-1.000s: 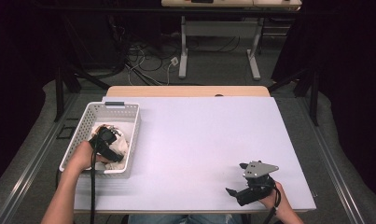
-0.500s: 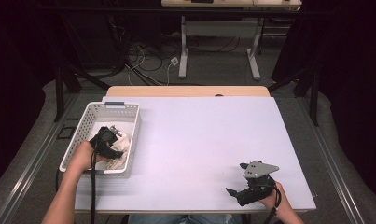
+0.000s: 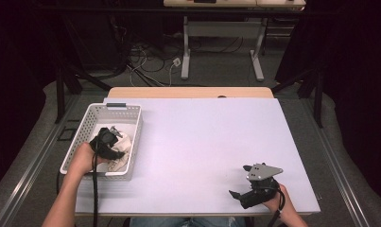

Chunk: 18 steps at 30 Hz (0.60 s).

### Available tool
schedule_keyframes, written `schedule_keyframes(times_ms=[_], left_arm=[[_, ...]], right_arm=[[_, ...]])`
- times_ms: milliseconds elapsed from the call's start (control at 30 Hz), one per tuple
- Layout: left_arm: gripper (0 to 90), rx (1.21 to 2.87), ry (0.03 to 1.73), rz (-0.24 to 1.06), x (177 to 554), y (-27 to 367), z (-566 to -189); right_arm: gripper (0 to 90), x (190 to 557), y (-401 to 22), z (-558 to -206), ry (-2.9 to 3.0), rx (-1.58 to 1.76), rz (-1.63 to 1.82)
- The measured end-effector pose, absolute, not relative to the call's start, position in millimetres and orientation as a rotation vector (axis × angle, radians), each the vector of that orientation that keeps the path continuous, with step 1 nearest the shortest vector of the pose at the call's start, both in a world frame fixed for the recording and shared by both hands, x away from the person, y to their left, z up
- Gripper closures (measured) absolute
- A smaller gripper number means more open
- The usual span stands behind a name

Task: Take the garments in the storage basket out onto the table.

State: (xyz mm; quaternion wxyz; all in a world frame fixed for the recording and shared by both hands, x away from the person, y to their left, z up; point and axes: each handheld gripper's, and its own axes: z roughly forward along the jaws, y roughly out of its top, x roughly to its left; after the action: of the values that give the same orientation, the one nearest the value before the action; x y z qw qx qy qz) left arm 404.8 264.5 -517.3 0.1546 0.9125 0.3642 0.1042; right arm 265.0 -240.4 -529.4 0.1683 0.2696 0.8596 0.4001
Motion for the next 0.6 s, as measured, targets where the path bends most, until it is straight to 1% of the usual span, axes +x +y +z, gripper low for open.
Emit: schedule_keyframes(times_ms=[600], left_arm=[[63.3,2.544,1.048,0.388,398.1,269.4,-507.7]], right_arm=[[2.0,265.3,-240.3,-529.3,2.446,0.760,1.137]])
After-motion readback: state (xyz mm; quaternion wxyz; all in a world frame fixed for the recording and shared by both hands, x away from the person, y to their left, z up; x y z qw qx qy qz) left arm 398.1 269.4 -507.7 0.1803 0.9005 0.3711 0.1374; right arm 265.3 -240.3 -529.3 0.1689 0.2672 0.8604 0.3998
